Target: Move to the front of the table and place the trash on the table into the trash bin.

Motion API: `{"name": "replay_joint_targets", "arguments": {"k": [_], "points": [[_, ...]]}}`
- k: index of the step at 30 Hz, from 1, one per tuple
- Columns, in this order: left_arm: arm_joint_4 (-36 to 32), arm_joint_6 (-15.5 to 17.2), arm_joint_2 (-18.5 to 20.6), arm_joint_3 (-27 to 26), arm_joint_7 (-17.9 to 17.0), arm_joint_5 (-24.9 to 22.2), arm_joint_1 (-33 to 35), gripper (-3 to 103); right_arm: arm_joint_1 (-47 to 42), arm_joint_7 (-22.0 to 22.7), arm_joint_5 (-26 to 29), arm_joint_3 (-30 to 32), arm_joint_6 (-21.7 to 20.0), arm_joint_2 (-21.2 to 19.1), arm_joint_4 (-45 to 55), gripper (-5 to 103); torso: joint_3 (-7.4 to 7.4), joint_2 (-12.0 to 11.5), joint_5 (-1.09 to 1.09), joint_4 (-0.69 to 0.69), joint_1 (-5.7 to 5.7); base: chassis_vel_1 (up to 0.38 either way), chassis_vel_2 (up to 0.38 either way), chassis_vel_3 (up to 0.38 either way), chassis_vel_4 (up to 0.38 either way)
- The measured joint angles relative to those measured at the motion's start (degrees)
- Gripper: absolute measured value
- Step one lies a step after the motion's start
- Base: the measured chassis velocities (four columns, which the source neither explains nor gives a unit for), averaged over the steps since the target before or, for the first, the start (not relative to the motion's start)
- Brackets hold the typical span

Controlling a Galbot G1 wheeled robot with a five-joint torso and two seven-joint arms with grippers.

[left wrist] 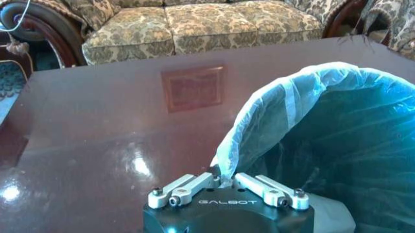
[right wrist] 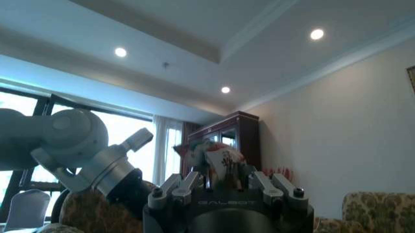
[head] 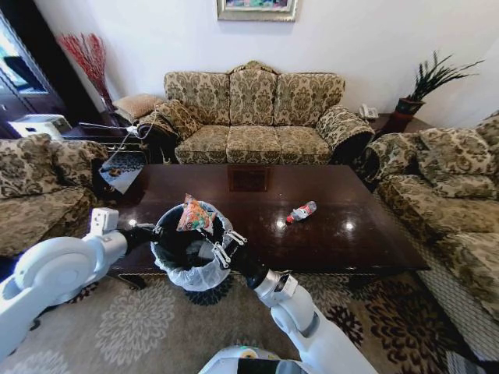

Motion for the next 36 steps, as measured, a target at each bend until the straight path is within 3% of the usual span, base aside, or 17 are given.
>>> {"name": "replay_joint_targets", "arguments": {"k": [3,9,10,12,14,15,16,17,18,20,22,28,32,36], "points": [[0.04,0.00,-0.05,0.01,0.00,0.00,0.01,0,-0.16,-0.03,0.17,0.18,0.22,0.05,0.02,38,0.00,0.00,0.00,0.00,0.00,0.000,0.000,0.000,0.000],[0.02,0.00,-0.47,0.05,0.07,0.06,0.18,0,-1.14,1.39,2.65,2.07,0.74,0.43,0.73,66,0.00,0.00,0.00,0.01,0.00,0.000,0.000,0.000,0.000],[0.02,0.00,-0.47,0.05,0.07,0.06,0.18,0,-1.14,1.39,2.65,2.07,0.74,0.43,0.73,66,0.00,0.00,0.00,0.01,0.00,0.000,0.000,0.000,0.000],[0.16,0.00,-0.62,0.05,0.15,0.11,0.14,0,-2.28,4.67,6.16,4.64,0.05,1.52,1.16,71,0.00,0.00,0.00,0.00,0.00,0.000,0.000,0.000,0.000],[0.34,0.00,-1.13,0.02,0.31,0.17,0.12,0,-3.92,8.14,14.17,11.00,-0.01,3.32,-1.27,87,0.00,0.00,0.00,0.00,0.00,0.000,0.000,0.000,0.000],[0.34,0.00,-1.13,0.02,0.31,0.17,0.12,0,-3.92,8.14,14.17,11.00,-0.01,3.32,-1.27,87,0.00,0.00,0.00,0.00,0.00,0.000,0.000,0.000,0.000],[0.33,0.00,-1.28,0.02,0.41,0.24,0.12,0,-3.96,10.31,17.35,13.86,-0.95,3.74,-3.29,87,0.00,0.00,0.01,0.00,-0.01,0.000,0.000,0.000,0.000],[0.31,0.00,-1.46,0.12,0.46,0.36,0.10,0,-3.76,13.41,21.17,17.16,-4.70,3.92,-5.69,92,0.00,0.00,0.01,0.00,-0.01,0.000,0.000,0.000,0.000],[0.31,0.00,-1.46,0.12,0.46,0.36,0.10,0,-3.76,13.41,21.17,17.16,-4.70,3.92,-5.69,92,0.00,0.00,0.01,0.00,-0.01,0.000,0.000,0.000,0.000],[-0.16,0.00,-1.85,0.62,0.49,0.53,-0.10,0,-2.00,20.48,31.22,22.53,-14.14,3.56,-10.15,99,0.00,-0.01,0.01,0.00,0.00,0.000,0.000,0.000,0.000],[-0.41,0.00,-1.99,0.69,0.52,0.55,-0.12,0,-1.21,22.45,33.16,23.85,-16.60,3.47,-11.98,99,0.00,-0.01,0.01,0.00,0.01,0.000,0.000,0.000,0.000],[-1.02,-0.02,-2.91,0.53,0.69,1.06,0.32,0,2.73,28.73,31.23,24.80,-18.91,4.53,-18.96,100,0.00,-0.01,0.00,0.00,0.00,0.000,0.000,0.000,0.000],[-1.94,-0.01,-3.86,0.36,0.73,1.42,0.59,0,7.96,38.86,25.96,23.06,-17.90,8.26,-24.74,100,0.00,-0.01,-0.02,0.01,0.00,-0.076,-0.072,0.083,0.093],[-2.16,0.06,-4.34,0.38,0.74,1.77,0.70,0,10.32,41.85,22.83,22.51,-18.06,9.89,-27.15,100,0.01,-0.01,0.02,0.00,0.01,-0.106,-0.104,0.100,0.111]]}}
